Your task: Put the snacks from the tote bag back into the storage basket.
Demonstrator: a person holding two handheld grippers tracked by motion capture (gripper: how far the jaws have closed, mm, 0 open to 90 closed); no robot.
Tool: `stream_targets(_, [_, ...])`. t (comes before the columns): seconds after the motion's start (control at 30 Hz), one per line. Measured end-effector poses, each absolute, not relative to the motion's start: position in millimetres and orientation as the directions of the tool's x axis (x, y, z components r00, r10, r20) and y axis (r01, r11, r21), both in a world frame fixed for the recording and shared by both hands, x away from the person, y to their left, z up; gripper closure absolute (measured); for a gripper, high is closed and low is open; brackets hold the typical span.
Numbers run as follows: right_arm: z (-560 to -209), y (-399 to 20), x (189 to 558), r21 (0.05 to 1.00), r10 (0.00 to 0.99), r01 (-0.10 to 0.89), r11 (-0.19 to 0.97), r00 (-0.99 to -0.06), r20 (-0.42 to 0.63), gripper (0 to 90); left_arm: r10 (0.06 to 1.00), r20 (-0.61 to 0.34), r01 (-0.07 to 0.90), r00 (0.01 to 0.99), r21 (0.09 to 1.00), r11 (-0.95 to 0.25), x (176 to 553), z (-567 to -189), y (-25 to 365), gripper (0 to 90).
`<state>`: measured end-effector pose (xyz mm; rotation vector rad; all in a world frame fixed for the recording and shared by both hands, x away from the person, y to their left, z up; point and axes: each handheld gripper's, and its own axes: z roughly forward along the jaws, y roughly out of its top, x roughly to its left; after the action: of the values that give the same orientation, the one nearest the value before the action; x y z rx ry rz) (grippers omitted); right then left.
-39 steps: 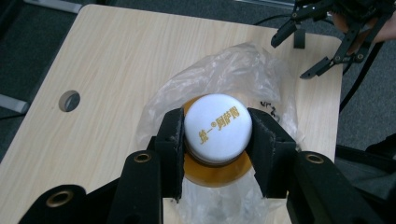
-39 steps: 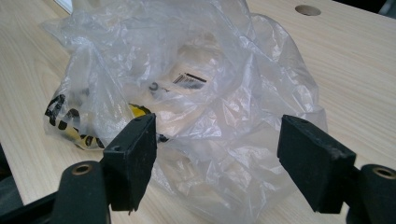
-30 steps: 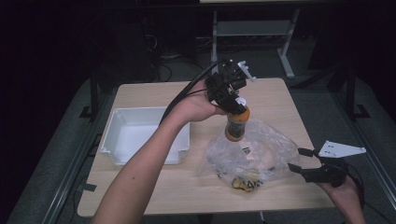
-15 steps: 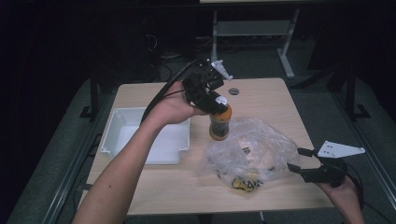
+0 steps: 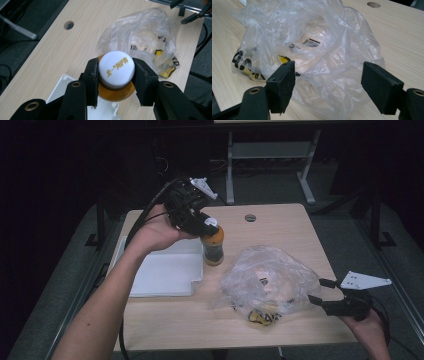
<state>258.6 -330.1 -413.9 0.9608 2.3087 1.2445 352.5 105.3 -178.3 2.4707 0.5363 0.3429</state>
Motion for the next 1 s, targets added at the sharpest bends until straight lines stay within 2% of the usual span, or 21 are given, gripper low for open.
stream_targets(0.43, [-415,-327,261,0.824,0.704,0.406,0.396,-0.710,0.012,26.9,0.504,0.114,0.352,0.856,0.585,-0.730,356,-193,142,59.3])
stream_targets(0.83, [-415,-328,260,0.825,0.705,0.409,0.390,-0.709,0.018,26.9,0.521,0.114,0.377,0.846,0.563,-0.736,357,-208,154,59.2])
stream_targets(1.0, [-414,-328,261,0.825,0.711,0.409,0.391,-0.703,0.012,26.9,0.551,0.112,0.393,0.827,0.586,-0.709,360,-219,165,59.2])
